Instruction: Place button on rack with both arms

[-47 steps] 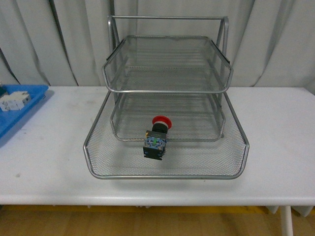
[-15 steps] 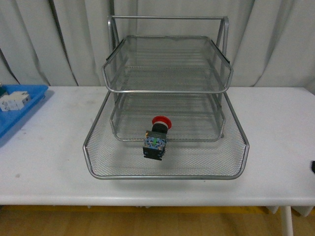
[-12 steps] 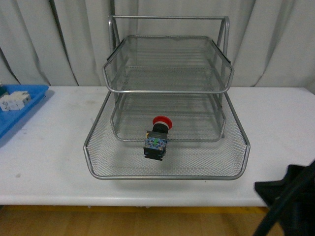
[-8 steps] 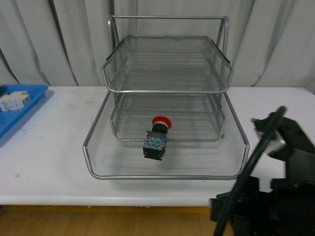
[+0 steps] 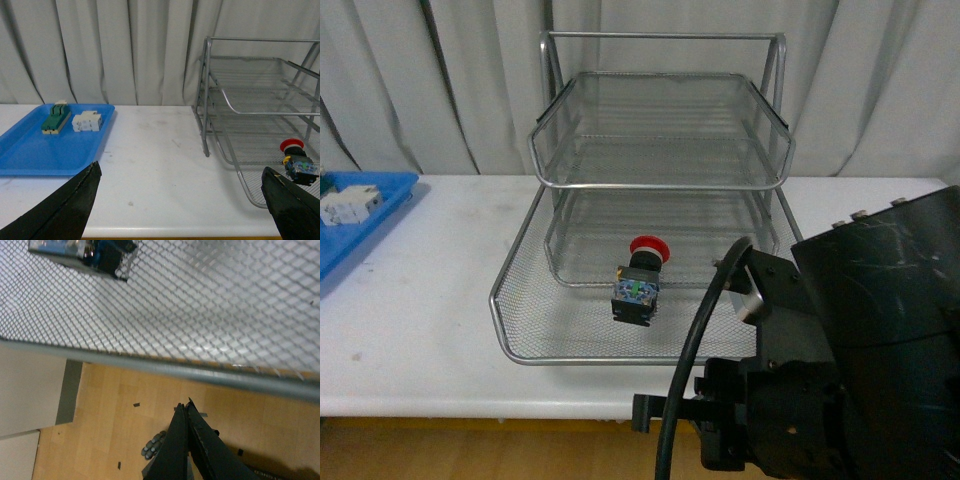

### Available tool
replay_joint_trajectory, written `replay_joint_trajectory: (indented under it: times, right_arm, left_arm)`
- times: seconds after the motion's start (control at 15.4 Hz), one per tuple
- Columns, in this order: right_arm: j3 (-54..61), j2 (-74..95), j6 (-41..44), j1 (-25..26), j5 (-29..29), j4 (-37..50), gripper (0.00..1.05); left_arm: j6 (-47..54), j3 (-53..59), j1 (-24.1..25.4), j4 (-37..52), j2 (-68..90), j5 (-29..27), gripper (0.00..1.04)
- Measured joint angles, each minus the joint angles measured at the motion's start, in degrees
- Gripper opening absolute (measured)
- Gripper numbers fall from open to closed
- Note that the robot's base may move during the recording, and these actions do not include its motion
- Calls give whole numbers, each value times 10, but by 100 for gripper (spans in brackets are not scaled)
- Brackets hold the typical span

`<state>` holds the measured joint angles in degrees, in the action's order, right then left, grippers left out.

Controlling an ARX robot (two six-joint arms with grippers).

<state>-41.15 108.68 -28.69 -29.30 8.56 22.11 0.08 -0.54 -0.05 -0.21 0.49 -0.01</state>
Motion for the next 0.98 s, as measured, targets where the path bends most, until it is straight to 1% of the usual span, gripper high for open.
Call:
replay_joint_trajectory:
  times: [0.39, 0.46, 0.52, 0.59, 0.65, 0.72, 0.78, 0.98]
  right_arm:
    - [-29, 25, 5, 0, -4, -4, 2]
    - [-56, 47, 17, 0, -12, -10, 2]
    - [-122, 94, 41, -2, -17, -58, 2]
    - [-178, 126, 45, -7, 4, -98, 2]
    - [-249, 154, 61, -8, -4, -110, 2]
    - [-305, 174, 105, 0, -59, -92, 2]
    - [-379, 199, 157, 38, -77, -78, 2]
    - [-409, 231, 179, 42, -70, -89, 2]
  left_arm:
    - [0, 0, 0, 0, 0, 0, 98]
    - [0, 0, 0, 0, 0, 0, 98]
    - [0, 0, 0, 0, 0, 0, 98]
    - [0, 0, 0, 0, 0, 0, 98]
    - [0, 0, 0, 0, 0, 0, 98]
    - [0, 0, 0, 0, 0, 0, 98]
    - [0, 0, 0, 0, 0, 0, 98]
    - [0, 0, 0, 0, 0, 0, 98]
